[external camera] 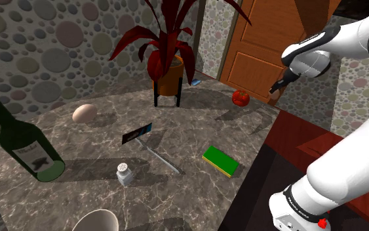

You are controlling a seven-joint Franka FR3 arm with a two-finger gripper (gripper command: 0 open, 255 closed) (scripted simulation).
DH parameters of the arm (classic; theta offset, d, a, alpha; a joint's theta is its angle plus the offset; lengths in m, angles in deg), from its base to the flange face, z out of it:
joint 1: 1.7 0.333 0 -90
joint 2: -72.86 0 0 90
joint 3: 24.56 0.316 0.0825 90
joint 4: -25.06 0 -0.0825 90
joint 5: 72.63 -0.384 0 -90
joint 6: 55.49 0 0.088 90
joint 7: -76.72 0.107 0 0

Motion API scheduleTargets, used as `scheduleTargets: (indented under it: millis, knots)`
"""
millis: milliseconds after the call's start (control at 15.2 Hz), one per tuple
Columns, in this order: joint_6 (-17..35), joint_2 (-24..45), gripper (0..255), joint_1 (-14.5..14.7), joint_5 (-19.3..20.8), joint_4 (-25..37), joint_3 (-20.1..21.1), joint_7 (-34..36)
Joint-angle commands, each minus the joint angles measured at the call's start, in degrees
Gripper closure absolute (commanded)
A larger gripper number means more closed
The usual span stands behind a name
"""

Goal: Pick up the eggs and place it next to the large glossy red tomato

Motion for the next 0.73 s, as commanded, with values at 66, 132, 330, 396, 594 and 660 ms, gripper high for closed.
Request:
scheduleTargets:
  millis: [66,132,330,396,594,660]
  knots:
    - [1.92,1.63,255,-0.16,-2.37,-0.67,0.46,-1.85]
    - [2.52,2.23,255,-0.27,-3.25,-0.83,0.65,-2.55]
    - [4.24,4.07,255,-0.7,-5.99,-1.2,1.37,-4.76]
    - [4.8,4.7,255,-0.89,-6.94,-1.29,1.66,-5.53]
    - [6.64,6.92,255,-1.66,-10.33,-1.47,2.84,-8.28]
    - [6.65,6.92,255,-1.69,-10.32,-1.47,2.87,-8.27]
